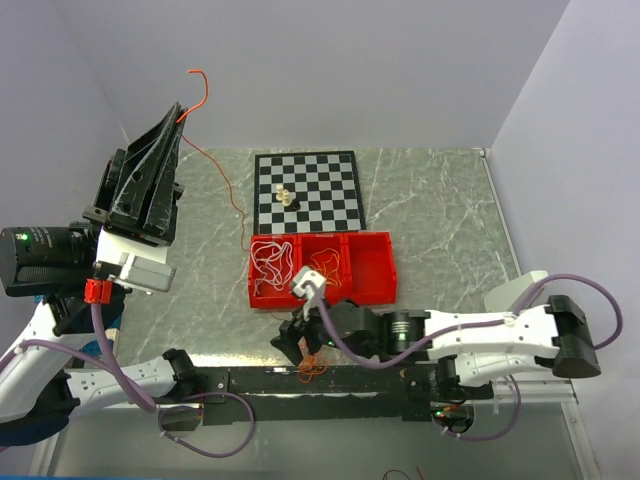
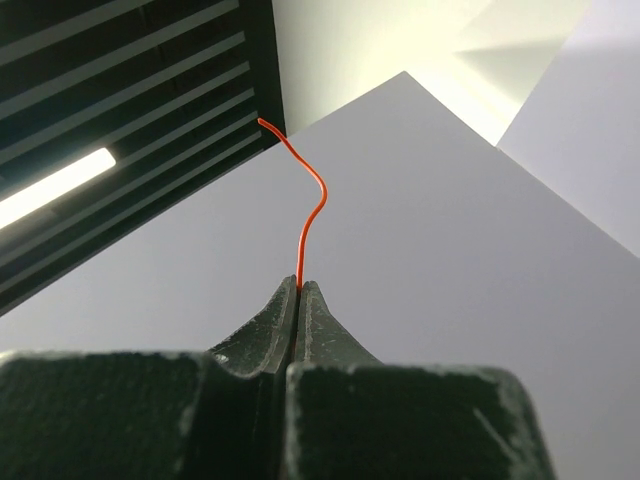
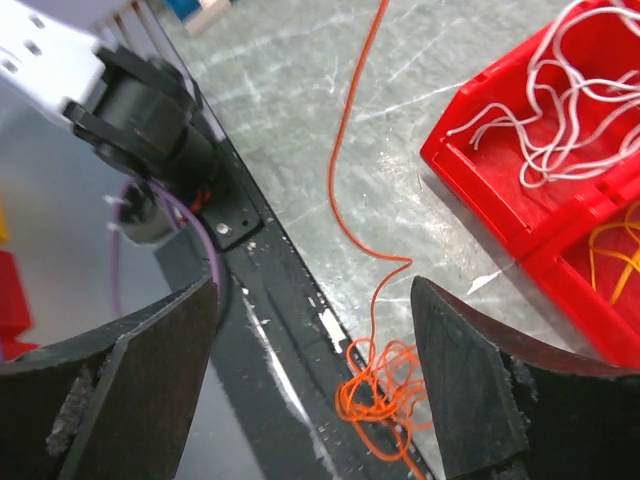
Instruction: Untangle the cables
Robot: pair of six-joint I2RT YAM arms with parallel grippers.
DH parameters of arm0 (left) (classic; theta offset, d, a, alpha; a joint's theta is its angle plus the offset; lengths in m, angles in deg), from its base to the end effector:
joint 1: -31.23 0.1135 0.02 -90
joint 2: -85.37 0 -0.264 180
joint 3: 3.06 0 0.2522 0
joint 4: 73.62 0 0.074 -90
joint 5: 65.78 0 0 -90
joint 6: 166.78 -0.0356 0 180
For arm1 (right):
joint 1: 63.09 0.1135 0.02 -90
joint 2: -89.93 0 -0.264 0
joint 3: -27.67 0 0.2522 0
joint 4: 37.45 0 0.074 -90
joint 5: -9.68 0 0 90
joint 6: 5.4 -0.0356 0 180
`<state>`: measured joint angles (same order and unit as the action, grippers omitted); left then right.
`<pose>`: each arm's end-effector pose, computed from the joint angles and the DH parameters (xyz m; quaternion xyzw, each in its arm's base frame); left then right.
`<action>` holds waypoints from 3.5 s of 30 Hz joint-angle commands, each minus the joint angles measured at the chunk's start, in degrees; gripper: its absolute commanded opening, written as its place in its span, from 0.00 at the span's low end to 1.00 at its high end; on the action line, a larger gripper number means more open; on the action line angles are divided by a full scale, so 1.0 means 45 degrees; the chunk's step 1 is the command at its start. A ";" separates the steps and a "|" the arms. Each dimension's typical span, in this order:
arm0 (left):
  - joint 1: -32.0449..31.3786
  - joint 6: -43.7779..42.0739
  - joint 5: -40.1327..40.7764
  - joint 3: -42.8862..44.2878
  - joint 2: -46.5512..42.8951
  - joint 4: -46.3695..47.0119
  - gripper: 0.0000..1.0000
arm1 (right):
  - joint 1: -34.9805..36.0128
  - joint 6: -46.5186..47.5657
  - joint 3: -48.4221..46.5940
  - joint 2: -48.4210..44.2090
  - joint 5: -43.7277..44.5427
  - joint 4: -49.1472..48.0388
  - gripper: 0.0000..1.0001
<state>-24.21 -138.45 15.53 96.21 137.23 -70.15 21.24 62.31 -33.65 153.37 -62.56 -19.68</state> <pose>0.0503 -0.0825 0.5915 0.3220 0.1132 0.0257 0.9396 0.0360 0.2531 0.3036 -0.3408 0.7388 0.3795 0.4404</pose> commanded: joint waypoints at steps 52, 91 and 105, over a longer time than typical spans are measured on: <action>0.0035 0.7865 -0.1209 -0.7927 -0.4042 -0.7460 0.97 | -0.1768 0.3760 -0.9099 -0.0758 0.0839 0.2800 0.00; -0.0297 1.1049 -0.6290 -0.9082 -0.1289 -0.4415 0.67 | -0.2823 0.1924 -1.0293 -0.0387 -0.2305 0.2371 0.00; -0.0336 0.9428 -0.5316 -0.9980 -0.1777 -0.5099 0.09 | -0.2901 0.2334 -1.0878 -0.0601 -0.2053 0.2877 0.00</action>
<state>-25.50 -93.54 -9.08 51.91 130.54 -93.32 8.59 71.36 -78.65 152.08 -72.84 -6.04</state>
